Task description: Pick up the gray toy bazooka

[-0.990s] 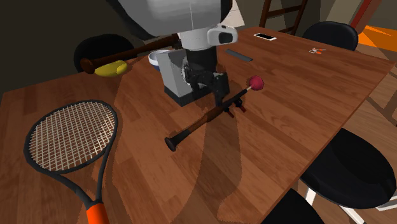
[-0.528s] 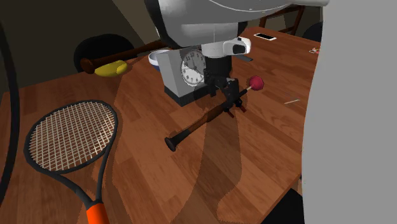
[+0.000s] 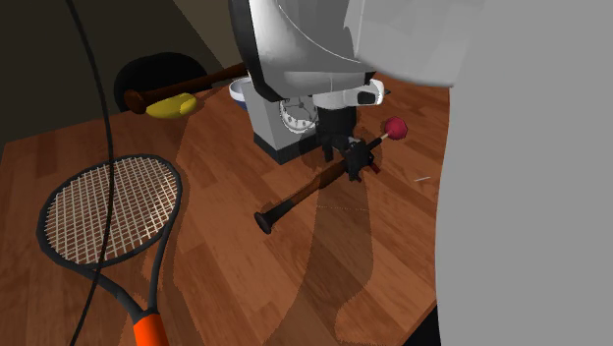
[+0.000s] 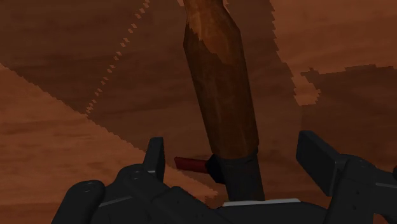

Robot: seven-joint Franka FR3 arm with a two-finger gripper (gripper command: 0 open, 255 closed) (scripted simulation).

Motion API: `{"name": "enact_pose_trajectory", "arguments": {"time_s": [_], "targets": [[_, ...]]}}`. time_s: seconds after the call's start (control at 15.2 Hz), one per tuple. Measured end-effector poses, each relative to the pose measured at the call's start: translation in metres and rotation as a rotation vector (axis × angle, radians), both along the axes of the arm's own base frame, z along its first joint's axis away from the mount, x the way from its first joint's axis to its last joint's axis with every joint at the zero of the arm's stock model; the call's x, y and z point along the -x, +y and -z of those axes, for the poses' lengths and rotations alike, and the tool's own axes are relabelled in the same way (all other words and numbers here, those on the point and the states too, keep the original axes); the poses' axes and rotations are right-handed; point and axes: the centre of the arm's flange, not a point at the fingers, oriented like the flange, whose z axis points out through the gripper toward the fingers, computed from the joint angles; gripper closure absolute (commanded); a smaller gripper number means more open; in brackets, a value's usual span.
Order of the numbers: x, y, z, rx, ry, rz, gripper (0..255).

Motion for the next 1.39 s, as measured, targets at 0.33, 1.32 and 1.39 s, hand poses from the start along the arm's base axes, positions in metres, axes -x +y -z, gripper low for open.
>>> {"name": "enact_pose_trajectory", "arguments": {"time_s": [0.33,1.32,1.39], "targets": [[0.000,0.000,0.001,0.000,0.000,0.000,255],[0.000,-0.001,-0.045,0.000,-0.001,0.000,255],[-0.001,-0.001,-0.050,0.000,-0.001,0.000,255]]}}
